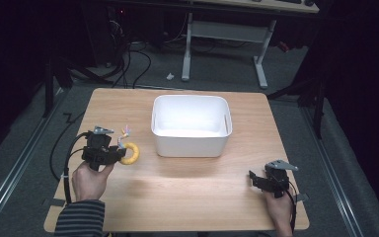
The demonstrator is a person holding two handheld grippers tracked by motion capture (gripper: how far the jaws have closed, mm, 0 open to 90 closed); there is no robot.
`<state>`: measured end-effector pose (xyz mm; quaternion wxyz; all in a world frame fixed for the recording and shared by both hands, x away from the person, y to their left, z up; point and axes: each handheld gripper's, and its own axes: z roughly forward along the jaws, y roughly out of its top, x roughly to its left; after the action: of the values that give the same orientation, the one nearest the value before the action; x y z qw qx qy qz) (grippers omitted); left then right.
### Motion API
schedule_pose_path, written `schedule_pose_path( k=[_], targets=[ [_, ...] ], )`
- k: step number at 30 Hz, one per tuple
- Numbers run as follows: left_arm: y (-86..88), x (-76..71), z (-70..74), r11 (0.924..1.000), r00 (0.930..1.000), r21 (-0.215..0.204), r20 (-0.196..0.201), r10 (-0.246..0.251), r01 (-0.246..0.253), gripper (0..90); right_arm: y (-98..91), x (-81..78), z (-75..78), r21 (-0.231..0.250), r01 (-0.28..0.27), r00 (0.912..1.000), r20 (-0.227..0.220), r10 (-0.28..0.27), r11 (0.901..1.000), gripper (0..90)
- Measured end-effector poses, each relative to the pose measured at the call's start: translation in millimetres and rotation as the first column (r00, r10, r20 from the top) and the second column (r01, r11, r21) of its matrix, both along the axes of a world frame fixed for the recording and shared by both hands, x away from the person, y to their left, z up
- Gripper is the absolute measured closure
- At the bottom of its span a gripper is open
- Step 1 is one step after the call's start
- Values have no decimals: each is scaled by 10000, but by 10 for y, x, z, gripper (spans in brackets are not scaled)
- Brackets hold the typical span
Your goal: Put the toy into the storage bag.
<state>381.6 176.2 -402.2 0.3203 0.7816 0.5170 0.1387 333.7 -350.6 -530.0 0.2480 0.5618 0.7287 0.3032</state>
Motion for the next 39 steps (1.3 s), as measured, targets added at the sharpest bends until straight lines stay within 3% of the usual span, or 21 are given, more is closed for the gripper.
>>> schedule_pose_path(
  k=[17, 39],
  targets=[
    [10, 25, 249, 9999, 9996, -19, 220, -150, 150, 675, 2, -1, 0, 6, 16, 10000, -3, -16, 10000, 294],
    [-190, 156, 558, 9975, 9964, -161, 495, -685, 694, 675, 3, -6, 0, 15, -3, 10000, -8, 3, 10000, 294]
  ],
)
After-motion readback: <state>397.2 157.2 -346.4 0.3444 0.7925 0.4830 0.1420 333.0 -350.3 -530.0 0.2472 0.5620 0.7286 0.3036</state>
